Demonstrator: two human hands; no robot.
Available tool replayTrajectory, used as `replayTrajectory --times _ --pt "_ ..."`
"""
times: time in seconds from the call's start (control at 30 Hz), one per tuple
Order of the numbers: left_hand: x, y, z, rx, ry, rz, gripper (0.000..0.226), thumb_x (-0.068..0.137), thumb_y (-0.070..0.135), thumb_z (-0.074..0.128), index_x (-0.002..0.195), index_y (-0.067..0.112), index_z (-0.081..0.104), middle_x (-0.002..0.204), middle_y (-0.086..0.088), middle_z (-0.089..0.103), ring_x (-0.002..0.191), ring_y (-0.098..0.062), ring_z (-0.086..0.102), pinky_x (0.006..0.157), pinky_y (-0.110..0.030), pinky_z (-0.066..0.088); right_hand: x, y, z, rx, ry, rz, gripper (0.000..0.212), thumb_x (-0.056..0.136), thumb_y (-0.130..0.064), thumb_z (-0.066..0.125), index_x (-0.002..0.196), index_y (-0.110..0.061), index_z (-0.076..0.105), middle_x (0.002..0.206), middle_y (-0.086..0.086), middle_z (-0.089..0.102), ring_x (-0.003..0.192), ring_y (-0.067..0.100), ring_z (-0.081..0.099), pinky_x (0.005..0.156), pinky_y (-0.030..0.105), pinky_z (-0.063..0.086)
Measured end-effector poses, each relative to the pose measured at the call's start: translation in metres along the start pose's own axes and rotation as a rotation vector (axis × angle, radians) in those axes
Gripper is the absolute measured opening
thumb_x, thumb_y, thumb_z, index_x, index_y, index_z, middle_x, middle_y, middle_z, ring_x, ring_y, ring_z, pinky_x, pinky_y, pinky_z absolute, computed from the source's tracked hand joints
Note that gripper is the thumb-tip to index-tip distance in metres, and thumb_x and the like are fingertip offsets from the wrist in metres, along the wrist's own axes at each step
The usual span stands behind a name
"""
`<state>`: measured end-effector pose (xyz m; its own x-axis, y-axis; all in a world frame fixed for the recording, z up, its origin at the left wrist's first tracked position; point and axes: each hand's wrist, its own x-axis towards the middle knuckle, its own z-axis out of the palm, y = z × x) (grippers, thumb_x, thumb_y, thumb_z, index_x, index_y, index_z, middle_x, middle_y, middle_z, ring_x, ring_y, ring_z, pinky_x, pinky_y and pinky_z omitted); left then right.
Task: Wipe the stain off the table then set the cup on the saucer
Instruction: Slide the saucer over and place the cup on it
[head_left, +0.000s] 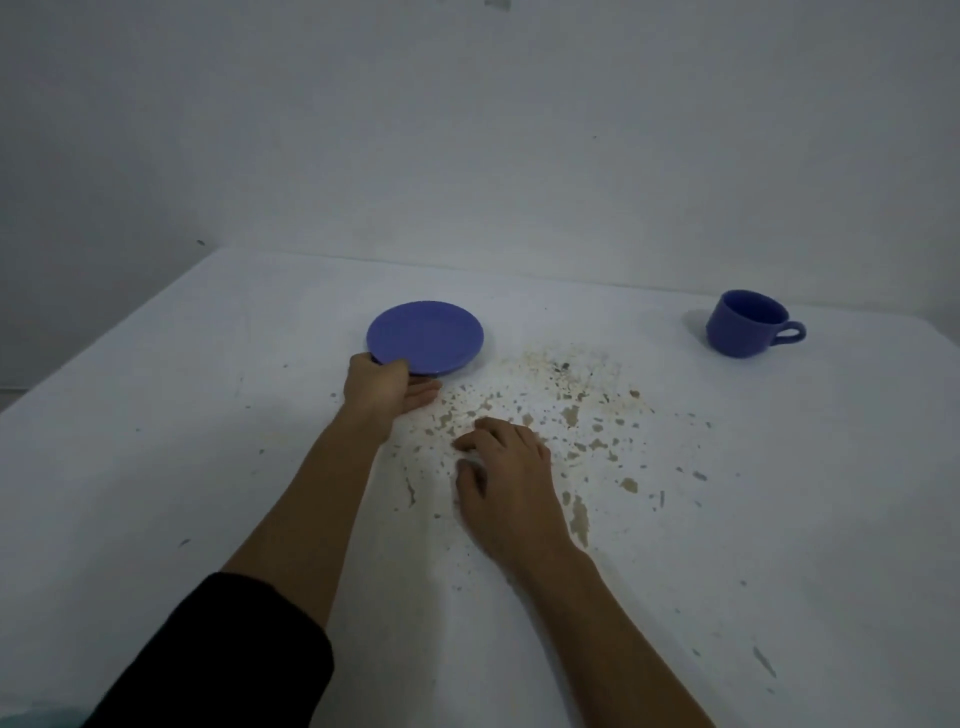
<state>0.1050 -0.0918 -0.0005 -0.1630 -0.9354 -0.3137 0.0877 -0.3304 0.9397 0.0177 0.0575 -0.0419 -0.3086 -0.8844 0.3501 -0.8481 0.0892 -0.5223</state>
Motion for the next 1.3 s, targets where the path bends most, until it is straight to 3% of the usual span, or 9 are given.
replayTrajectory --times 0.17,0.43,0.73,0.83,0.97,1.07,1.2,1.3 --pt "0.006 0.003 0.007 -0.083 -0.074 -0.052 0.042 0.096 -0.001 0.046 0.137 -0.001 0.040 0.098 -0.020 0.065 0.079 -0.027 0.071 0.062 -0.031 0.061 -0.001 0.001 -0.003 0.010 -0.039 0.001 0.027 0.085 -0.020 0.049 0.107 -0.020 0.065 0.120 -0.001 0.060 0.115 0.020 0.050 0.104 0.041 0.035" --pt "0.002 0.015 0.073 0.164 -0.416 -0.133 0.032 0.094 0.003 0.054 0.126 0.003 0.052 0.099 -0.020 0.071 0.077 -0.025 0.074 0.063 -0.032 0.060 -0.009 0.002 -0.010 0.013 -0.073 -0.077 0.027 0.087 -0.015 0.052 0.112 -0.012 0.063 0.127 0.008 0.058 0.122 0.026 0.049 0.105 0.037 0.035" --pt "0.005 0.002 0.106 0.228 -0.468 -0.218 0.030 0.094 0.002 0.054 0.124 0.004 0.053 0.101 -0.022 0.070 0.079 -0.026 0.073 0.060 -0.032 0.060 -0.016 0.005 -0.012 0.069 -0.112 -0.089 0.033 0.088 -0.018 0.048 0.117 -0.010 0.061 0.132 0.010 0.055 0.125 0.027 0.045 0.109 0.041 0.036" --pt "0.003 -0.003 0.104 0.223 -0.470 -0.205 0.030 0.093 0.005 0.057 0.123 0.005 0.055 0.097 -0.021 0.072 0.078 -0.025 0.073 0.060 -0.031 0.060 -0.015 0.006 -0.012 0.070 -0.091 -0.079 0.028 0.086 -0.015 0.048 0.107 -0.009 0.064 0.119 0.010 0.061 0.114 0.027 0.051 0.103 0.040 0.041" --pt "-0.003 -0.001 0.099 0.283 -0.445 -0.169 0.028 0.092 0.013 0.061 0.117 0.001 0.058 0.089 -0.020 0.074 0.077 -0.024 0.074 0.063 -0.031 0.060 -0.013 0.007 -0.016 0.089 0.055 0.042 0.019 0.082 -0.015 0.046 0.085 -0.011 0.065 0.087 0.006 0.065 0.082 0.020 0.055 0.080 0.037 0.049" --pt "-0.016 -0.001 0.096 0.390 -0.321 -0.060 0.024 0.092 0.021 0.061 0.109 0.004 0.062 0.086 -0.014 0.073 0.074 -0.023 0.072 0.062 -0.031 0.059 -0.008 0.015 -0.027 0.090 0.142 0.154 0.020 0.083 -0.015 0.046 0.085 -0.013 0.066 0.083 0.004 0.067 0.077 0.018 0.055 0.076 0.031 0.049" --pt "-0.052 -0.023 0.095 0.556 -0.017 0.369 0.011 0.095 0.026 0.054 0.102 0.019 0.058 0.085 0.003 0.066 0.068 -0.008 0.062 0.054 -0.017 0.045 0.006 0.039 -0.046 0.080 0.256 0.367 0.017 0.090 -0.017 0.052 0.096 -0.016 0.068 0.095 0.001 0.069 0.087 0.013 0.057 0.082 0.021 0.041" --pt "-0.079 -0.051 0.100 0.681 -0.059 0.624 0.009 0.095 0.023 0.054 0.101 0.023 0.060 0.078 0.013 0.061 0.064 0.002 0.055 0.053 -0.006 0.038 0.016 0.062 -0.059 0.080 0.372 0.465 0.017 0.090 -0.018 0.053 0.101 -0.015 0.067 0.101 0.003 0.070 0.092 0.016 0.060 0.090 0.029 0.048"
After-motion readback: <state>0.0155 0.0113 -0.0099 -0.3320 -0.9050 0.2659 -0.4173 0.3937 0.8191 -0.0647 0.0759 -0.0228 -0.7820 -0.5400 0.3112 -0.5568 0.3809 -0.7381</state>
